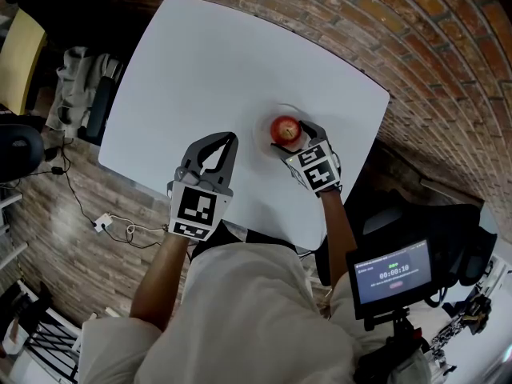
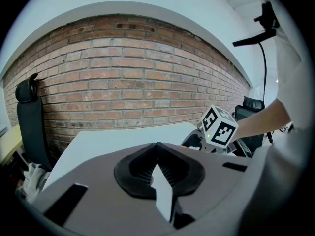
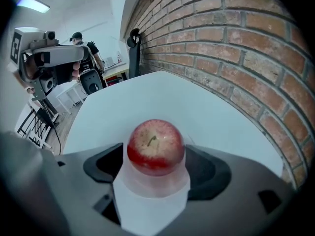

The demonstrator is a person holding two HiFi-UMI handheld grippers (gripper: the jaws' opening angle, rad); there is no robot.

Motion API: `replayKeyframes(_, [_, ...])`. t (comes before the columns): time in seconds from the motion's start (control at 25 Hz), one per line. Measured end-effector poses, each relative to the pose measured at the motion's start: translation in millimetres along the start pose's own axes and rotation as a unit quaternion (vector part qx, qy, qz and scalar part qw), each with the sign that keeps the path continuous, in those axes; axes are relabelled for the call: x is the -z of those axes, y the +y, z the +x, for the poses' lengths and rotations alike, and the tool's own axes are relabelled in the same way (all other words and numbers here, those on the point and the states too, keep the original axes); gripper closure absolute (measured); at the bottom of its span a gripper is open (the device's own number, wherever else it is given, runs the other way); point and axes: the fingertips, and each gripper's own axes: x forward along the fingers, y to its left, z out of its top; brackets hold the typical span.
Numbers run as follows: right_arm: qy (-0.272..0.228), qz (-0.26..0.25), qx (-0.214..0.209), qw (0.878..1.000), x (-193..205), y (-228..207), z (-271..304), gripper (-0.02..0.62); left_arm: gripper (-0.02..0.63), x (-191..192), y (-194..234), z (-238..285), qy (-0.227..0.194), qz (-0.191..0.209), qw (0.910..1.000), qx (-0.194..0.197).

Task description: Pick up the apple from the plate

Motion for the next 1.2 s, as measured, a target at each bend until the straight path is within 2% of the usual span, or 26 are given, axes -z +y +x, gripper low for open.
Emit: replayKeyframes(1.2, [-0.018, 0.033, 0.014, 0.999, -3.5, -8.5, -0.9, 0.235, 0.600, -0.4, 0.0, -5.5, 0.001, 0.002, 1.0000, -0.003])
